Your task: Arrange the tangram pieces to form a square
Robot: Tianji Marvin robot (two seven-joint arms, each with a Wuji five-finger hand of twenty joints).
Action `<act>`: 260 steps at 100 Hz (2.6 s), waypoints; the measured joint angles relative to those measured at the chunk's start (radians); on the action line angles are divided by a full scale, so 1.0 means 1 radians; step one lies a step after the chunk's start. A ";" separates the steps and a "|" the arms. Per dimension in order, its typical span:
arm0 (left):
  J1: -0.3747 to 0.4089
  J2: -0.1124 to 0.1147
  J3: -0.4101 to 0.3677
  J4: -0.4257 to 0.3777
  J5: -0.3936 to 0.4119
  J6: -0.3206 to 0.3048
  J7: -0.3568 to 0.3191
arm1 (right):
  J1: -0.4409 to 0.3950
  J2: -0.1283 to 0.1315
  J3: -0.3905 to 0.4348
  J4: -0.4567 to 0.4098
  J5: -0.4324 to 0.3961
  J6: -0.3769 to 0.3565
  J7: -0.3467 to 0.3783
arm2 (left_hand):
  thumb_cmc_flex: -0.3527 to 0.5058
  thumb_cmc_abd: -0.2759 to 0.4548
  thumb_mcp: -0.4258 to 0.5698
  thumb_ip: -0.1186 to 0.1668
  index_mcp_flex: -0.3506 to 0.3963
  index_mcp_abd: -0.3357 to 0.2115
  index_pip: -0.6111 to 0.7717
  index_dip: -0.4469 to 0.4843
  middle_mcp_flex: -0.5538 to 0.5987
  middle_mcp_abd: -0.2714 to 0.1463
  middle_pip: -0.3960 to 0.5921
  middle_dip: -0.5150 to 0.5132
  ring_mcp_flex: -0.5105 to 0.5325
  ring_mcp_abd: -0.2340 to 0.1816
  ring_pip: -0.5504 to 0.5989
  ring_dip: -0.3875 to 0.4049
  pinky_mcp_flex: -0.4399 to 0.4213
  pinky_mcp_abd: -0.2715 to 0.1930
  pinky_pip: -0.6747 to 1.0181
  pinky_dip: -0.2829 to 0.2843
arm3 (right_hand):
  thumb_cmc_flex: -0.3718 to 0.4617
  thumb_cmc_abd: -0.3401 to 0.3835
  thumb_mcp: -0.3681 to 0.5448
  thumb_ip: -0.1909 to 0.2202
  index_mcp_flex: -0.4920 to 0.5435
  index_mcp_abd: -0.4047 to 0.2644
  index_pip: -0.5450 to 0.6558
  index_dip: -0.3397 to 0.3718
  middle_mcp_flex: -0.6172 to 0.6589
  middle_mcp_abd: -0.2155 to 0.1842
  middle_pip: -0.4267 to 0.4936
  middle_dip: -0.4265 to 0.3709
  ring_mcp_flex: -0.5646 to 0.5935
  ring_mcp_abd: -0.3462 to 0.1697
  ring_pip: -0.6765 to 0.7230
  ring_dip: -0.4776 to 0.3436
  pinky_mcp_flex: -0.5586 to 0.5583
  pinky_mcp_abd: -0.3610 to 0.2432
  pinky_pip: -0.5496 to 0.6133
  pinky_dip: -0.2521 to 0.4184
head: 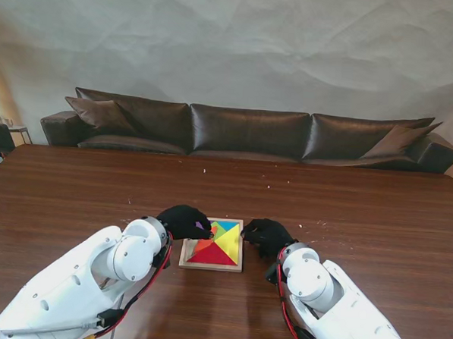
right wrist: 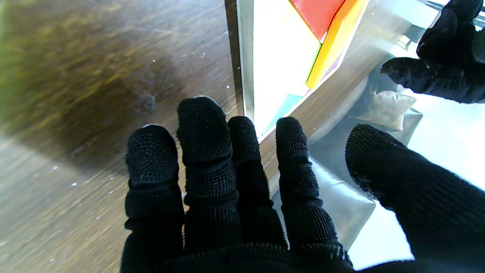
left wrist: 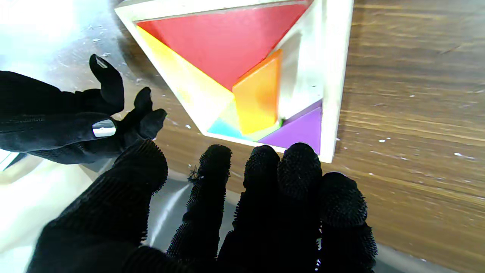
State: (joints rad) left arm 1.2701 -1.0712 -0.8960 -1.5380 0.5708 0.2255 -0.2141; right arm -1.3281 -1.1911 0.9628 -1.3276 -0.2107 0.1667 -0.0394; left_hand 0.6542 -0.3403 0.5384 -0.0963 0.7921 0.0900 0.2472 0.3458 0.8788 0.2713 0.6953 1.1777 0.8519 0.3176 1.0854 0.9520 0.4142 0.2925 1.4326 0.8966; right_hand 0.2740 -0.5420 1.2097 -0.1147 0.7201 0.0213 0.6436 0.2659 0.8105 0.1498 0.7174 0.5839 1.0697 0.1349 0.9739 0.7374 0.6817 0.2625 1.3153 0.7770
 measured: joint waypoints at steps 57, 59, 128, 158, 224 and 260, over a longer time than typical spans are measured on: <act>-0.139 -0.017 0.101 0.171 -0.084 -0.142 -0.032 | -0.013 0.003 0.016 -0.026 -0.004 0.014 0.000 | 0.001 0.034 -0.012 0.000 -0.068 -0.039 -0.068 -0.060 -0.017 0.002 -0.011 0.000 -0.034 0.006 0.000 0.000 -0.039 0.000 0.000 0.002 | 0.000 0.000 0.000 0.000 0.000 0.000 0.000 0.000 0.000 0.000 0.000 0.000 0.000 0.000 0.000 0.000 0.000 0.000 0.000 0.000; -0.143 -0.018 0.104 0.177 -0.087 -0.145 -0.032 | -0.013 0.003 0.016 -0.027 -0.005 0.014 0.000 | 0.001 0.040 -0.012 0.000 -0.077 -0.039 -0.074 -0.063 -0.017 0.003 -0.011 0.000 -0.034 0.006 0.000 0.000 -0.039 0.000 0.000 0.003 | 0.000 0.000 0.000 0.000 0.000 0.000 0.000 0.000 0.000 0.000 0.000 0.000 0.000 0.000 0.000 0.000 0.000 0.000 0.000 0.000; -0.204 -0.022 0.161 0.252 -0.115 -0.154 -0.071 | -0.024 0.007 0.022 -0.052 -0.010 0.026 0.010 | 0.001 0.050 -0.049 0.000 -0.105 -0.051 -0.086 -0.111 -0.044 0.009 -0.013 0.002 -0.055 0.009 0.000 0.003 -0.065 0.000 -0.002 0.041 | 0.000 0.000 0.000 0.000 0.000 0.000 0.002 0.000 0.000 0.000 0.000 0.000 0.000 0.000 0.001 0.000 0.000 0.000 0.000 0.000; -0.223 -0.019 0.184 0.266 -0.111 -0.143 -0.100 | -0.026 0.008 0.024 -0.053 -0.009 0.026 0.009 | 0.001 0.051 -0.062 0.000 -0.117 -0.051 -0.086 -0.123 -0.055 0.009 -0.011 0.015 -0.056 0.009 0.000 0.014 -0.066 0.000 -0.003 0.052 | 0.000 0.000 0.000 0.000 0.000 0.000 0.003 0.000 0.000 0.000 0.000 0.000 0.000 0.000 0.002 0.000 0.000 0.000 0.000 0.000; -0.182 0.005 0.136 0.236 -0.076 -0.139 -0.150 | -0.024 0.007 0.020 -0.045 -0.007 0.022 0.008 | 0.001 0.061 -0.064 0.000 -0.143 -0.068 -0.103 -0.152 -0.065 0.009 -0.011 0.015 -0.086 0.009 0.000 0.015 -0.092 -0.003 -0.022 0.055 | 0.000 0.000 0.000 0.000 0.000 0.000 0.004 0.000 0.000 0.000 0.000 0.000 0.000 0.000 0.002 0.000 0.000 0.000 0.000 0.000; -0.183 0.014 0.127 0.232 -0.077 -0.154 -0.179 | -0.018 0.007 0.014 -0.033 -0.006 0.019 0.008 | 0.010 0.061 -0.064 0.000 -0.143 -0.072 -0.102 -0.149 -0.085 0.020 -0.062 -0.011 -0.115 0.018 -0.053 0.013 -0.128 -0.005 -0.050 0.055 | 0.000 0.000 0.000 0.000 0.000 0.000 0.004 0.000 0.000 0.000 0.000 0.000 0.000 0.000 0.002 0.000 0.000 0.000 0.000 0.000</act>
State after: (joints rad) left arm 1.0870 -1.0570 -0.7688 -1.3062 0.4942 0.0718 -0.3935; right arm -1.3460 -1.1844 0.9771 -1.3604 -0.2169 0.1861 -0.0314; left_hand 0.6645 -0.2792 0.4742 -0.0963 0.6486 0.0178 0.1453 0.1970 0.7938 0.2910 0.6336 1.1670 0.7368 0.3359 1.0326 0.9650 0.2866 0.2870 1.3829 0.9515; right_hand 0.2740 -0.5420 1.2097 -0.1146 0.7199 0.0214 0.6477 0.2658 0.8105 0.1501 0.7174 0.5839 1.0696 0.1352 0.9759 0.7374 0.6817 0.2625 1.3153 0.7770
